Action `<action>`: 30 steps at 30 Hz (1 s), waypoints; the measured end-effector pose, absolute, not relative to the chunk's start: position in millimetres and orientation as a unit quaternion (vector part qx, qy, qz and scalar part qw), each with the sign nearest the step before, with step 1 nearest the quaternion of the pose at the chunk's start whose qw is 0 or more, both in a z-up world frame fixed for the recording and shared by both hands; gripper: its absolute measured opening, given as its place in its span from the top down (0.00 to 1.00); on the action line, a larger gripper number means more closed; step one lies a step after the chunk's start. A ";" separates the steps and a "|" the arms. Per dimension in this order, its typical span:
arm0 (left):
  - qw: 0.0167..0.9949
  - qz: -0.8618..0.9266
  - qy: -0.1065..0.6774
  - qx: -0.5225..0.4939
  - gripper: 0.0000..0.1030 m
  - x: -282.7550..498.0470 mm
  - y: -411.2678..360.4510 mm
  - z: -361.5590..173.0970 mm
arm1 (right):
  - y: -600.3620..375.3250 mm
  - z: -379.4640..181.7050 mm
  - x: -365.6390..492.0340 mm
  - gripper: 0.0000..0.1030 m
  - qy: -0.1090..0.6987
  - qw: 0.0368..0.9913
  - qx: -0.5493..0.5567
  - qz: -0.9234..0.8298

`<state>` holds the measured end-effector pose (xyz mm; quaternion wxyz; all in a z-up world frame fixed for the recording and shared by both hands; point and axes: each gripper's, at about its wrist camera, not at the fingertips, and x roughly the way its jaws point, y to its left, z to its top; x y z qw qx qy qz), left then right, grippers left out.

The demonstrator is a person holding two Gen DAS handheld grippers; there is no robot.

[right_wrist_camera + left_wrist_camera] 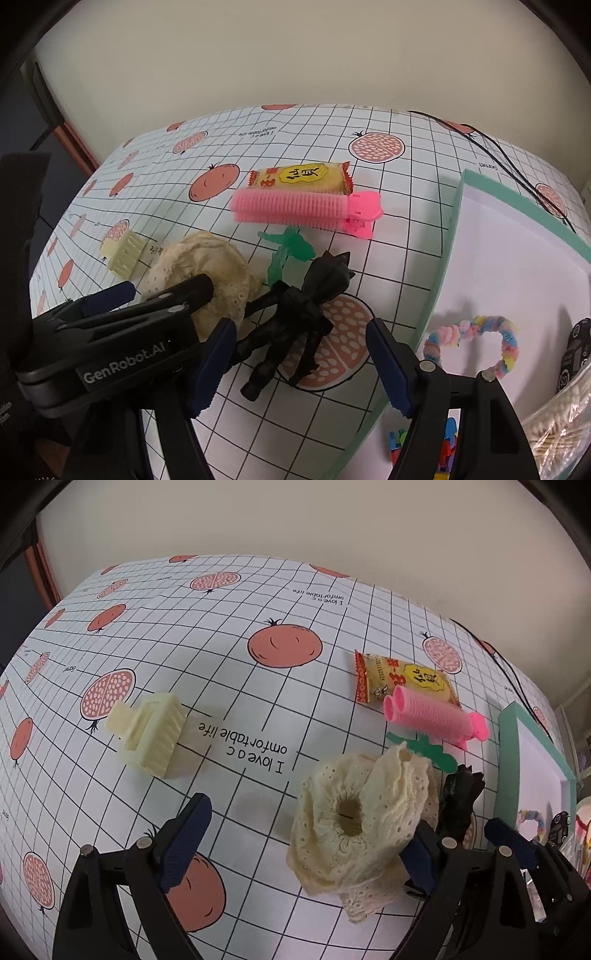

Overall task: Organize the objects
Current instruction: 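Move the left gripper to the lace cloth while the right approaches the black figure, then close the left gripper on the lace cloth while the right grips the black figure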

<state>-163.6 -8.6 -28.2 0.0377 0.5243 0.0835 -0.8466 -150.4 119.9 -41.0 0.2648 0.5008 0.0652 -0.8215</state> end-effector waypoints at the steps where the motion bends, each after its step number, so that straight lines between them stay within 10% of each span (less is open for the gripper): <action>1: 0.040 -0.846 0.083 0.525 0.09 -163.5 -8.4 -28.4 | 119.3 -41.6 -150.4 0.27 0.065 0.265 0.502 -0.821; 16: 0.065 -0.844 0.066 0.529 0.09 -163.7 -14.9 -31.2 | 110.4 -48.3 -147.8 0.27 0.070 0.254 0.507 -0.820; 30: 0.049 -0.843 0.061 0.532 0.21 -163.1 -7.8 -31.2 | 111.4 -50.2 -147.1 0.48 0.063 0.262 0.514 -0.814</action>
